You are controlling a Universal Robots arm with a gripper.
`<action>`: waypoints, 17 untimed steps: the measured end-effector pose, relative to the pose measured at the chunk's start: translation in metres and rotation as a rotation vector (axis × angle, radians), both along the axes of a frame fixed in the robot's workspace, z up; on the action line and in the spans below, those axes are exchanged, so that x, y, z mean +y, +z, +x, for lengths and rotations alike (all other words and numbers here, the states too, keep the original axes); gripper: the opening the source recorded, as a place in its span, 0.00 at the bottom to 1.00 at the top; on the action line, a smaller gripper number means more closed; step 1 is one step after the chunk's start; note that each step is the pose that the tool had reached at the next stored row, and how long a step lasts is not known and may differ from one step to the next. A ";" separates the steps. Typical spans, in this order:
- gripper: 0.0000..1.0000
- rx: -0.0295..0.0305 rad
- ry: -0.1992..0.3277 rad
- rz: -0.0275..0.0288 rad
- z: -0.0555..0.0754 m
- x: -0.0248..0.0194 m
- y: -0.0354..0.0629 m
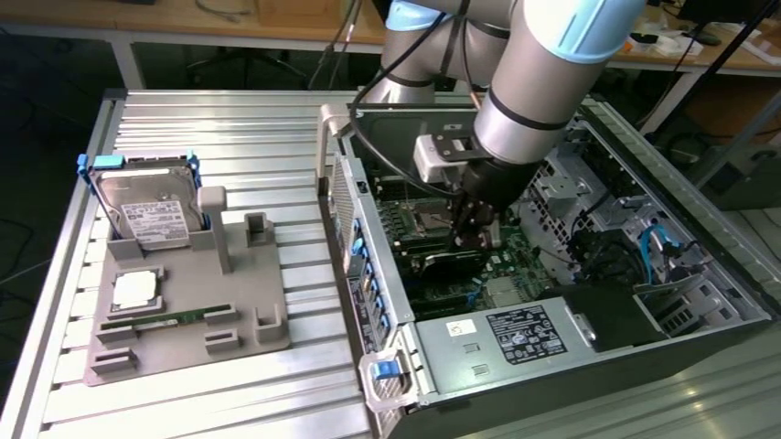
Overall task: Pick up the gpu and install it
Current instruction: 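Press down on the gpu until it lock into place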
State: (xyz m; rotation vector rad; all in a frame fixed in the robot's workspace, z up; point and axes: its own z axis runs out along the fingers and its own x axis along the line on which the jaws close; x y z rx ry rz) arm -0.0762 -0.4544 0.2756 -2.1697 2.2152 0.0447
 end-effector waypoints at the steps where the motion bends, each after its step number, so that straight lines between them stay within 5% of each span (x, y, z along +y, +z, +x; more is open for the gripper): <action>1: 0.11 -0.0001 0.000 -0.0001 0.000 0.0000 -0.0012; 17: 0.11 0.0001 0.000 0.0007 0.000 0.0000 0.0082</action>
